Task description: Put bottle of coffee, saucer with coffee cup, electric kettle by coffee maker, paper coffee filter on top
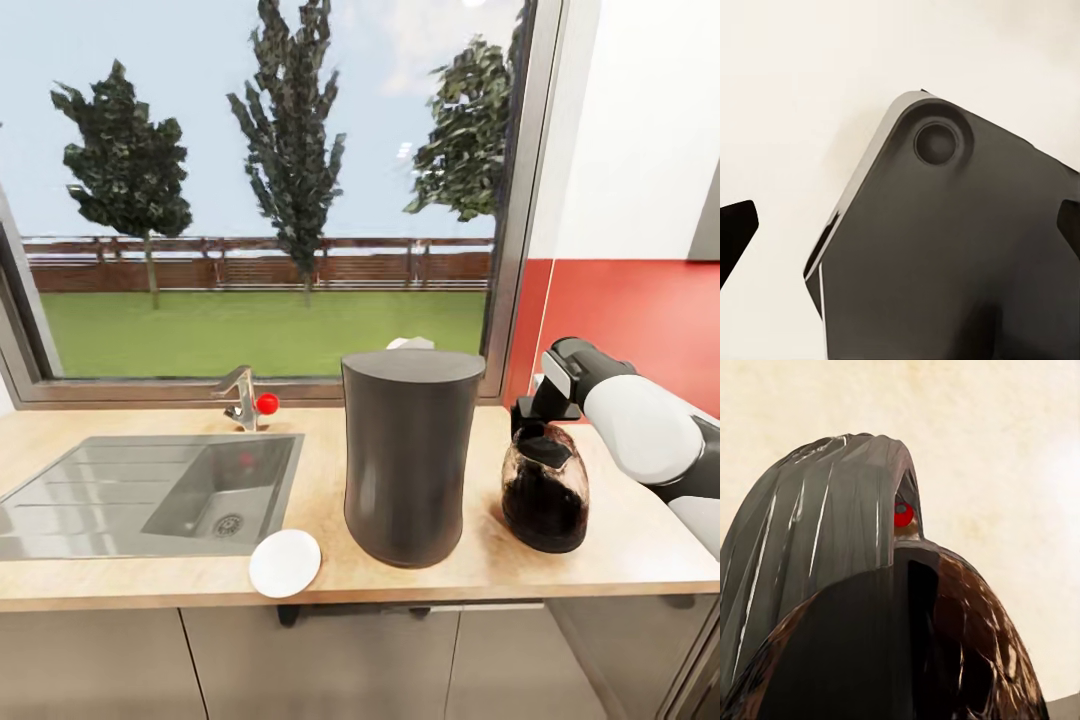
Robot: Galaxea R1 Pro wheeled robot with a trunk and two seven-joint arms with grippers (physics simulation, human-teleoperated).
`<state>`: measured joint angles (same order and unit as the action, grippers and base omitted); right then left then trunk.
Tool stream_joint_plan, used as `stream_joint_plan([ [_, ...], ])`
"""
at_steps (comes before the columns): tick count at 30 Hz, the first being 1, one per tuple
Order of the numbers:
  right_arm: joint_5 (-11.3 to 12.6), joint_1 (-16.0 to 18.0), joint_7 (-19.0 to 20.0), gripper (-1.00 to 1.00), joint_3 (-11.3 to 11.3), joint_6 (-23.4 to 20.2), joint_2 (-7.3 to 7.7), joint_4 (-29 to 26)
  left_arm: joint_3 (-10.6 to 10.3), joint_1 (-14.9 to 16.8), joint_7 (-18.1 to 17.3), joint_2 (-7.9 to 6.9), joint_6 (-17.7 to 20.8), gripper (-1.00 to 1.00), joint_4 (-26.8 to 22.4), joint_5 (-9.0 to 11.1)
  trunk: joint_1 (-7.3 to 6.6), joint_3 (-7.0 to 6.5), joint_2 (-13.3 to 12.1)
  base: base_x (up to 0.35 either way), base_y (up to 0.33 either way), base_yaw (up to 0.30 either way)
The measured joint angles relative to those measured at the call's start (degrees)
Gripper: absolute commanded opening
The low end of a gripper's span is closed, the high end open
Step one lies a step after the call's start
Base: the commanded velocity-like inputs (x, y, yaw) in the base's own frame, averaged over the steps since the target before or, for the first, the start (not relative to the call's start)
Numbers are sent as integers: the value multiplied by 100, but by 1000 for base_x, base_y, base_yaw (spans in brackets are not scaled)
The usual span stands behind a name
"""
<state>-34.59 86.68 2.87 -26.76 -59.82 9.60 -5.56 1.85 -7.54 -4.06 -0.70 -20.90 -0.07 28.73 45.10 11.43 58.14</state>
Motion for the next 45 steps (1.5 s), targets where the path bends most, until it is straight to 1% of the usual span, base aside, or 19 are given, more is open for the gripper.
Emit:
stream_joint_plan([
  [8, 8, 9, -3, -100, -2, -1, 17, 3, 0, -1, 0, 0, 0, 100, 1, 0, 175, 141, 324, 0, 0, 0],
  [16, -2, 60, -3, -100, 3, -1, 9, 8, 0, -2, 0, 0, -2, 100, -1, 0, 305, 285, 644, 0, 0, 0],
  [17, -1, 58, -3, -100, 3, -1, 9, 6, 0, -2, 0, 0, -4, 100, 1, 0, 305, 286, 645, 0, 0, 0],
  [18, -2, 61, -3, 100, 3, -1, 9, 9, 0, -2, 0, 0, -6, 100, 0, 0, 306, 286, 645, 0, 0, 0],
  [21, -62, 6, 0, 100, 53, -1, 10, -109, 0, 4, 0, 0, -9, 100, -1, 0, 352, 286, 645, 0, 0, 0],
  [27, -51, 5, 0, 100, 48, 0, 2, -113, 0, 0, 0, 0, -9, 100, 0, 0, 352, 286, 645, 0, 0, 0],
  [32, 8, 4, 0, 100, 45, 0, 8, -117, 0, 2, 0, 0, -9, 100, -1, 0, 352, 286, 645, 0, 0, 0],
  [36, 23, 5, 0, 100, 48, 0, 4, -16, 0, -1, 0, 0, 3, 100, 0, 0, 264, 214, 486, 0, 0, 0],
  [38, 70, 2, 0, 100, 5, 0, -4, -1, 0, 0, 0, 0, 10, 100, -1, 0, 221, 180, 405, 0, 0, 0],
  [40, 70, 3, 0, 100, 7, 0, -8, -1, 0, 0, 0, 0, 14, 100, -1, 0, 177, 144, 325, 0, 0, 0],
  [41, 20, 2, -4, 100, 58, 0, -8, -3, 0, 0, 0, 0, 15, 100, -1, 0, 155, 126, 284, 0, 0, 0],
  [45, 59, 0, -1, 100, 19, 0, -9, -1, 0, -1, 0, 0, 25, 100, -1, 0, 67, 55, 124, 0, 0, 0],
])
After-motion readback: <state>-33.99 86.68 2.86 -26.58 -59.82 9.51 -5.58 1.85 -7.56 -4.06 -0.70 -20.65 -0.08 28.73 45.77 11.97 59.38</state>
